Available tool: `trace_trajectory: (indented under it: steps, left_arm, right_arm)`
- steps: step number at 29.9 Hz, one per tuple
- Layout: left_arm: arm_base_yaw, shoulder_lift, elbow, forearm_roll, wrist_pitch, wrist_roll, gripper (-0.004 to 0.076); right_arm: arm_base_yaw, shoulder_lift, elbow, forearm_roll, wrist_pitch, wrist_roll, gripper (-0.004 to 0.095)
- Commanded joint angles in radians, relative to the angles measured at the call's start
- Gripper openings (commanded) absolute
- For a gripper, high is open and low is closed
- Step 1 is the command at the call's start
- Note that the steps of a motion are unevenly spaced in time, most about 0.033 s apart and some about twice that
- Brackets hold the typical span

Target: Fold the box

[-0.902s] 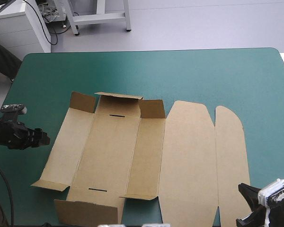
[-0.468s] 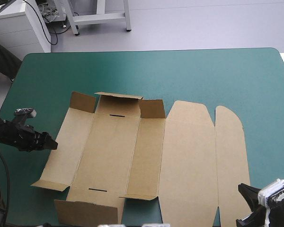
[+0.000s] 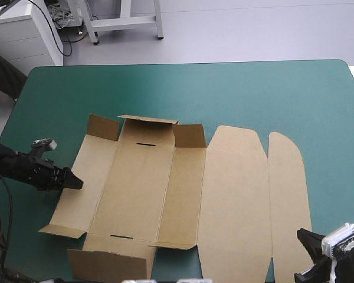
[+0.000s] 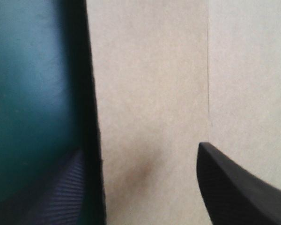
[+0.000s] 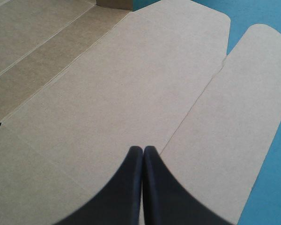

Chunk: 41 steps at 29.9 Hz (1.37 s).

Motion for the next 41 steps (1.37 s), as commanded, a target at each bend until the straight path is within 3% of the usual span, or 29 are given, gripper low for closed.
trace_trajectory:
  steps: [1, 14, 17, 26, 33, 41]
  left_arm:
    - [-0.033, -0.023, -0.016, -0.047, 0.099, -0.023, 0.0475]
    - [-0.199, -0.023, 0.032, 0.009, 0.099, -0.125, 0.0447]
    - [-0.199, -0.023, 0.032, -0.007, 0.099, -0.133, 0.0369]
    - [-0.199, -0.023, 0.032, -0.010, 0.099, -0.113, -0.0003]
    - [-0.228, -0.023, -0.048, -0.018, 0.061, -0.099, -0.0008]
    - [-0.479, -0.018, -0.391, 0.197, -0.044, -0.099, -0.0008]
  right_arm:
    - [-0.004, 0.013, -0.024, -0.012, -0.070, -0.007, -0.0020]
    - [-0.004, 0.013, -0.024, -0.012, -0.070, -0.007, -0.0020]
    - [-0.004, 0.013, -0.024, -0.008, -0.070, -0.007, -0.0020]
    - [-0.004, 0.013, -0.024, 0.001, -0.070, -0.007, -0.0020]
    - [-0.004, 0.013, -0.024, -0.001, -0.072, -0.007, -0.0020]
    - [-0.004, 0.013, -0.024, 0.001, -0.074, -0.007, -0.0020]
